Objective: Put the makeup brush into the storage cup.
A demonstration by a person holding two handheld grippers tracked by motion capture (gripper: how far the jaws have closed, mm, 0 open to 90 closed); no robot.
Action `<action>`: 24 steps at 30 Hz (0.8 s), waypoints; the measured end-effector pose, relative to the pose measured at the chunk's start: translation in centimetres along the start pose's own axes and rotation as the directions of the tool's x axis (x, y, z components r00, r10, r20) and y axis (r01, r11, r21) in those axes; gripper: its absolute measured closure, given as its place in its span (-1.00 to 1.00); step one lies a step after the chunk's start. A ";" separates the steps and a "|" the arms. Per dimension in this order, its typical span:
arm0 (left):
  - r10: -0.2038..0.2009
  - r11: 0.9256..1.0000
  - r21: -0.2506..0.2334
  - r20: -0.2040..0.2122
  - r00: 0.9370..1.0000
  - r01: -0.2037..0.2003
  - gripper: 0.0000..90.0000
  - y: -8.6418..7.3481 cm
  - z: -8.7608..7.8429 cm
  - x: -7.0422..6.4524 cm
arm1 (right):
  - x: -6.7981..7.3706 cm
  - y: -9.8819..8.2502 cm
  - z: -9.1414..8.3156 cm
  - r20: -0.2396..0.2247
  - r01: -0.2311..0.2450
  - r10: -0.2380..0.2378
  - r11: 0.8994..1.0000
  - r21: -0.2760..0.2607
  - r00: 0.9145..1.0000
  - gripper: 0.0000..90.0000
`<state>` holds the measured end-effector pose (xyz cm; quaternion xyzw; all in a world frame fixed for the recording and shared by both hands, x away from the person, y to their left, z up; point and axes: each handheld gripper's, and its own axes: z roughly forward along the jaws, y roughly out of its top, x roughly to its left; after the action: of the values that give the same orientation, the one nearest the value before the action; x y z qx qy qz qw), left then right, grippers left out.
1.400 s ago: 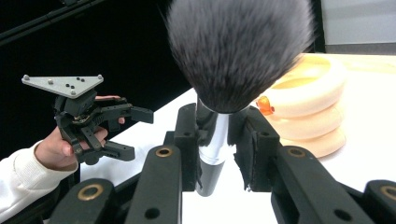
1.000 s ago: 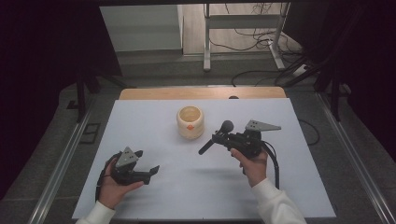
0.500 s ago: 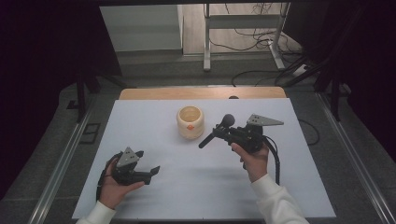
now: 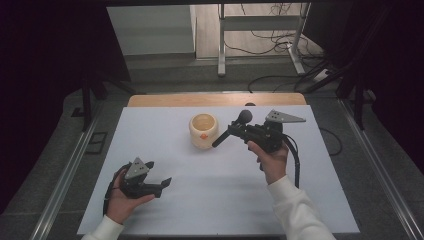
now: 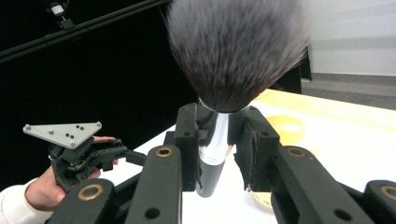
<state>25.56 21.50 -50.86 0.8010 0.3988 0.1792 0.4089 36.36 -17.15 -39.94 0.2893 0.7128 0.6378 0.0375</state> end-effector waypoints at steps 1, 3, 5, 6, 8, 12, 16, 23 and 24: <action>0.001 1.000 -0.001 0.000 1.000 -0.001 -0.69 0.0 0.0 0.0 | 0.0 0.1 0.0 0.001 0.001 -0.001 1.000 -0.003 1.000 0.57; -0.002 1.000 -0.001 0.001 1.000 0.002 -0.69 0.0 0.0 -0.1 | 0.0 0.2 0.0 0.000 0.002 -0.002 1.000 -0.002 1.000 0.57; 0.002 1.000 -0.002 0.000 1.000 -0.002 -0.69 0.0 0.0 -0.1 | 0.0 0.6 0.2 0.003 0.003 -0.003 1.000 -0.005 1.000 0.57; 0.002 1.000 -0.002 0.000 1.000 -0.002 -0.69 0.0 0.0 -0.1 | 0.0 0.6 0.2 0.003 0.003 -0.003 1.000 -0.005 1.000 0.57; 0.000 1.000 -0.001 0.000 1.000 0.000 -0.69 0.0 0.0 -0.1 | -0.1 1.0 0.4 0.007 0.001 -0.001 1.000 -0.008 1.000 0.58; -0.001 1.000 0.002 0.001 1.000 0.001 -0.69 0.0 0.0 0.0 | -0.4 1.6 0.8 0.014 -0.002 0.003 1.000 -0.009 1.000 0.57; -0.003 1.000 0.005 0.004 1.000 0.002 -0.69 0.0 0.1 0.0 | -0.8 2.2 1.3 0.021 -0.004 0.004 1.000 -0.009 1.000 0.57; -0.004 1.000 0.009 0.005 1.000 0.004 -0.69 0.0 0.1 0.0 | -1.6 2.8 2.2 0.043 -0.016 0.017 1.000 -0.009 0.999 0.57; -0.003 1.000 0.008 0.006 1.000 0.003 -0.69 0.0 0.1 0.0 | -2.0 2.9 2.5 0.050 -0.018 0.019 1.000 -0.003 0.999 0.57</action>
<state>25.62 21.42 -50.92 0.8025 0.3998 0.1746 0.4070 40.11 -15.74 -38.37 0.3116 0.7081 0.6317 0.0496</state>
